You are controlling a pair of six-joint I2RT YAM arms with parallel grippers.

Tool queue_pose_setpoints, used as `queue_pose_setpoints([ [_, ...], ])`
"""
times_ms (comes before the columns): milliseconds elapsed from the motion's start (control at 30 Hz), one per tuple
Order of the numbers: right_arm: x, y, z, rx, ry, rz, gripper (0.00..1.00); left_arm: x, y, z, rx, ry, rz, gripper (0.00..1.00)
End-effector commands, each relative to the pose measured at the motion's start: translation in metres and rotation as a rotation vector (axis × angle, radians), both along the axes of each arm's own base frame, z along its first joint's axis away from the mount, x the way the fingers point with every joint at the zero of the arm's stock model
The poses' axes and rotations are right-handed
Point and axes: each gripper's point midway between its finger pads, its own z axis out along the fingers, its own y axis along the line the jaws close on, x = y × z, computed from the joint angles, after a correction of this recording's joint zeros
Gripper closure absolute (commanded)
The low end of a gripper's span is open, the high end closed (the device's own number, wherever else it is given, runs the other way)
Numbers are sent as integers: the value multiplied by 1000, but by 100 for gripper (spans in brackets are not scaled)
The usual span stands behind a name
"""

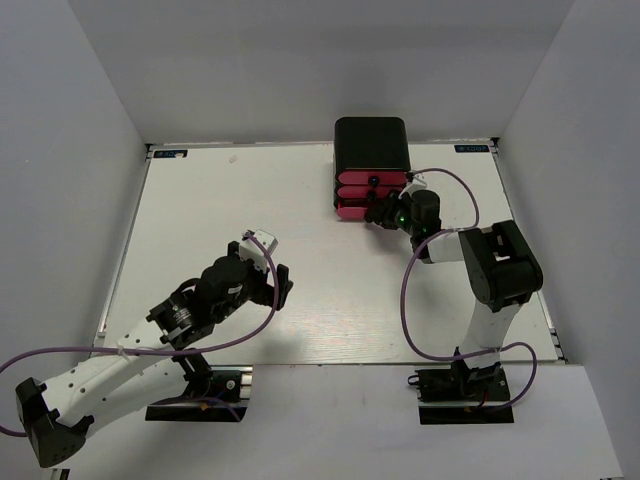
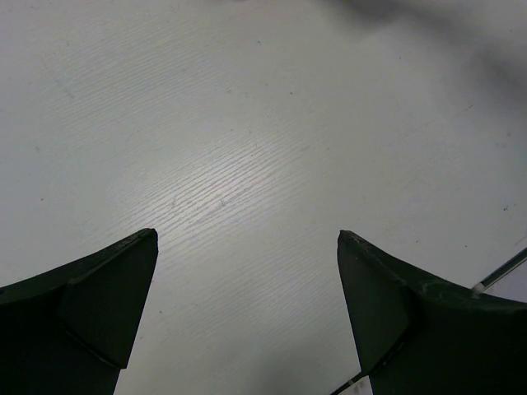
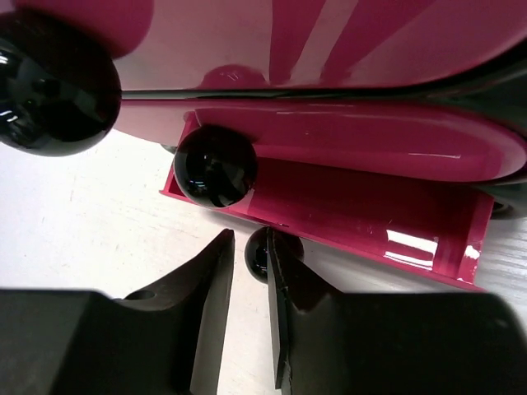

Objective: Sort the stationery into containers
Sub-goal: Close the drawer in the storage box.

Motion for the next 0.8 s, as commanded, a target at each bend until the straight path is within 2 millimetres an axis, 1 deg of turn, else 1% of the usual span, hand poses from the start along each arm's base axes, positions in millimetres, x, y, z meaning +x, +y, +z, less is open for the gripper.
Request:
queue_pose_setpoints([
  [0, 13, -4, 22, -8, -104, -12, 71, 0, -2, 10, -20, -12, -5, 0],
  [67, 4, -4, 32, -7, -138, 4, 70, 0, -2, 10, -20, -12, -5, 0],
  [133, -3, -7, 35, -17, -143, 7, 68, 0, -2, 10, -20, -12, -5, 0],
  [167, -4, -9, 33, -20, -132, 1, 68, 0, -2, 10, -20, -12, -5, 0],
  [200, -7, -9, 35, -21, -127, 4, 66, 0, -2, 10, -20, -12, -5, 0],
  [300, -14, -12, 22, -30, -61, 0, 57, 0, -2, 10, -20, -12, -5, 0],
  [367, -17, -12, 20, -27, -54, 0, 53, 0, -1, 13, -27, -18, -5, 0],
  [400, -18, -12, 19, -26, -50, -1, 53, 0, -1, 13, -27, -18, -5, 0],
  [433, -18, -12, 14, -27, -39, 0, 51, 0, -1, 13, -27, -18, -5, 0],
  [467, -16, -11, 15, -31, -29, 1, 51, 0, -1, 13, -27, -18, -5, 0],
  [500, -14, -12, 10, -34, -10, -6, 51, -1, -1, 9, -20, -12, -5, 0],
  [600, -9, -9, 6, -32, 13, -7, 51, -1, -1, 9, -20, -12, -5, 0],
  [633, -9, -8, 1, -32, 25, -5, 51, -1, -1, 9, -20, -12, -5, 0],
  [700, -7, -8, 1, -19, 28, -13, 51, -1, -1, 9, -20, -12, -5, 0],
  [733, -6, -8, -4, -23, 38, -16, 51, -1, -1, 9, -20, -12, -5, 0],
  [767, -4, -7, -3, -16, 39, -15, 51, -1, -1, 9, -20, -12, -5, 0],
])
